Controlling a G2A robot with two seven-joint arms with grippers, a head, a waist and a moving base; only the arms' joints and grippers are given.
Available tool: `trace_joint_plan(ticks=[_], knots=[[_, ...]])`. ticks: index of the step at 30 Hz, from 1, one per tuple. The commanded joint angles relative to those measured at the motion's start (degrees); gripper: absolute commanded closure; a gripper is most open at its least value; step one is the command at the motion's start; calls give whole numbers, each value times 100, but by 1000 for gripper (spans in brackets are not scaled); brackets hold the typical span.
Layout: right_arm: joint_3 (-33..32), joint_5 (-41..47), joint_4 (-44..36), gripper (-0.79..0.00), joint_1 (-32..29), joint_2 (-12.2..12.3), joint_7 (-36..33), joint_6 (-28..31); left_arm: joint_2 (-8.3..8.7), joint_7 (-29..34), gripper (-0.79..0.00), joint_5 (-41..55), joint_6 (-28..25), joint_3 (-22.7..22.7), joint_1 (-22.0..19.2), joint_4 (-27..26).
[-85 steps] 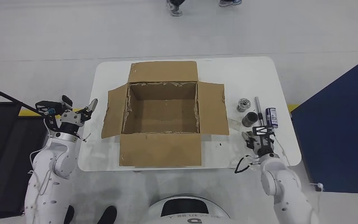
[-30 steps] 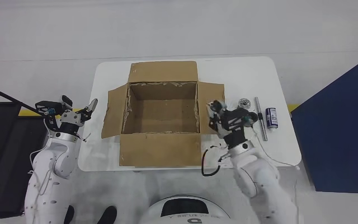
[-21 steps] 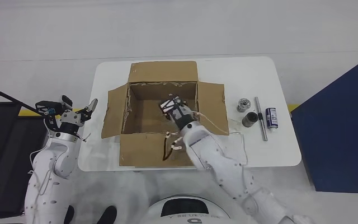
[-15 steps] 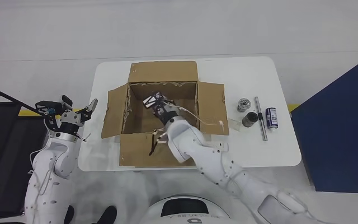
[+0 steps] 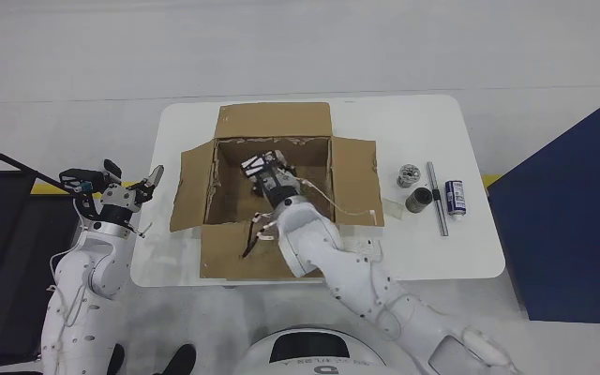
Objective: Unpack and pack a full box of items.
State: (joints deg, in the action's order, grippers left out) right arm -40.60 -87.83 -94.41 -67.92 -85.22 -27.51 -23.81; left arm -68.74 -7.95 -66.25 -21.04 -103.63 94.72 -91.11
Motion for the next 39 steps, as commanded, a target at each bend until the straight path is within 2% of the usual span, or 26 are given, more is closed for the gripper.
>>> trace_joint_plan(ticks=[1, 4, 7, 10, 14, 16, 19, 22, 24, 25, 26, 31, 39], knots=[[-431, -148, -691, -465, -572, 143, 281, -17, 0, 0, -785, 0, 0, 0, 0, 0], [-1260, -216, -1738, -520, -1621, 379, 759, 116, 0, 0, -785, 0, 0, 0, 0, 0], [-2245, -10, -2467, -523, -2680, 560, 1318, 202, 0, 0, -785, 0, 0, 0, 0, 0], [-3277, 728, -2768, -582, -3448, 656, 1932, 323, 0, 0, -785, 0, 0, 0, 0, 0], [-4310, 1724, -2604, -585, -3973, 689, 2460, 329, 0, 0, -785, 0, 0, 0, 0, 0], [-4597, 1986, -2367, -613, -4005, 691, 2476, 281, 0, 0, -785, 0, 0, 0, 0, 0], [-4760, 2079, -1873, -600, -3680, 690, 2058, 85, 0, 0, -785, 0, 0, 0, 0, 0], [-4735, 1893, -1371, -520, -3236, 694, 1427, -111, 0, 0, -785, 0, 0, 0, 0, 0], [-4706, 1706, -1164, -440, -3032, 700, 1072, -199, 0, 0, -785, 0, 0, 0, 0, 0], [-4684, 1609, -1100, -428, -2959, 704, 876, -221, 0, 0, -785, 0, 0, 0, 0, 0], [-4674, 1511, -1065, -388, -2895, 710, 705, -215, 0, 0, -785, 0, 0, 0, 0, 0], [-4769, 1349, -1115, -332, -2797, 729, 124, -196, 0, 0, -785, 0, 0, 0, 0, 0], [-5046, 1509, -1275, -323, -2928, 762, -340, 160, 0, 0, -785, 0, 0, 0, 0, 0]])
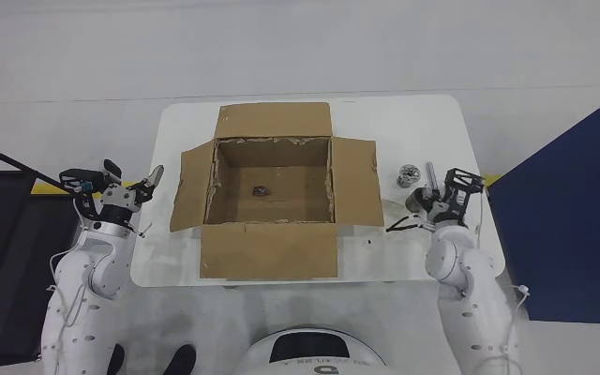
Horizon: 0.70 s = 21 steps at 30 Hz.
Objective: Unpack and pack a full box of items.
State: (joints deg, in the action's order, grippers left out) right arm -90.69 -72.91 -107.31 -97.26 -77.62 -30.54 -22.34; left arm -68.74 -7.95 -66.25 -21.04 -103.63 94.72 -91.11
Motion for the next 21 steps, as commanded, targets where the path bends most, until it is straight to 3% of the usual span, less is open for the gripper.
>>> trace_joint_plan(ticks=[1, 12, 21], knots=[[-67, 6, 60, -317, 32, 5, -86, -1, 0, 0, -785, 0, 0, 0, 0, 0], [93, -308, 417, -277, 464, -1, -564, -69, 0, 0, -785, 0, 0, 0, 0, 0], [89, -466, 320, -175, 483, 13, -938, 101, 0, 0, -785, 0, 0, 0, 0, 0]])
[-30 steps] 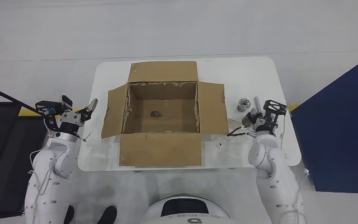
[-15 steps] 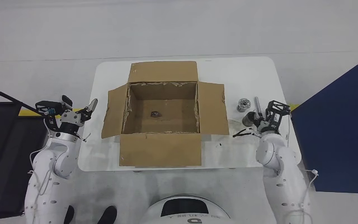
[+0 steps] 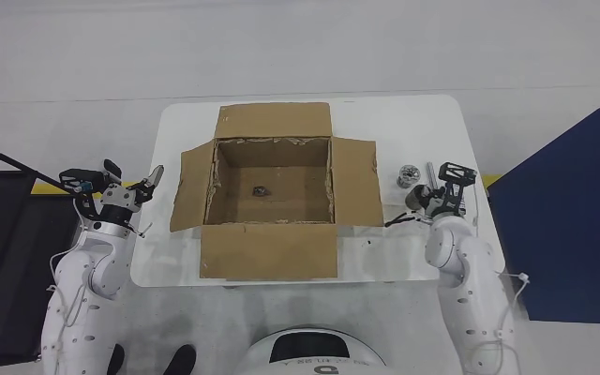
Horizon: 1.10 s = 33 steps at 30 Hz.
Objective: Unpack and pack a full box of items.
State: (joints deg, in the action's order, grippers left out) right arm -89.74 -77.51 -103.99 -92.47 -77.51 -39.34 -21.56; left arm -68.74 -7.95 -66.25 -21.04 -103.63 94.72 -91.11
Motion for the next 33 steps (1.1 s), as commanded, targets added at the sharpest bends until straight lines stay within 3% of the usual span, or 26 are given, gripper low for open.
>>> trace_joint_plan(ticks=[1, 17, 33], knots=[[-19, -16, -27, -166, 5, 4, -104, 42, 0, 0, -785, 0, 0, 0, 0, 0], [-208, 79, -542, -117, -384, 16, -147, 275, 0, 0, -785, 0, 0, 0, 0, 0], [-15, -84, 17, -77, 200, 3, -668, 230, 0, 0, -785, 0, 0, 0, 0, 0]])
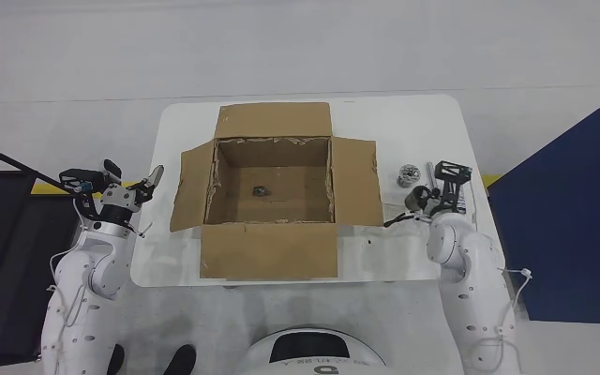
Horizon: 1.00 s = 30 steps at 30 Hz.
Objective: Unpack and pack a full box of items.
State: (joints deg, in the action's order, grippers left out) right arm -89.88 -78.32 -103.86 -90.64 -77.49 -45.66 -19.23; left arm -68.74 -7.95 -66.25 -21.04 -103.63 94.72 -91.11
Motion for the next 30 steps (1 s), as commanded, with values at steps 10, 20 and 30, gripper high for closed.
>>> trace_joint_plan(ticks=[10, 20, 30], knots=[[17, -37, -20, 0, 66, 0, -334, 25, 0, 0, -785, 0, 0, 0, 0, 0], [-279, 551, -750, 0, -638, -7, 375, 209, 0, 0, -785, 0, 0, 0, 0, 0], [-506, 997, -1084, 0, -1185, -16, 1054, 383, 0, 0, -785, 0, 0, 0, 0, 0]])
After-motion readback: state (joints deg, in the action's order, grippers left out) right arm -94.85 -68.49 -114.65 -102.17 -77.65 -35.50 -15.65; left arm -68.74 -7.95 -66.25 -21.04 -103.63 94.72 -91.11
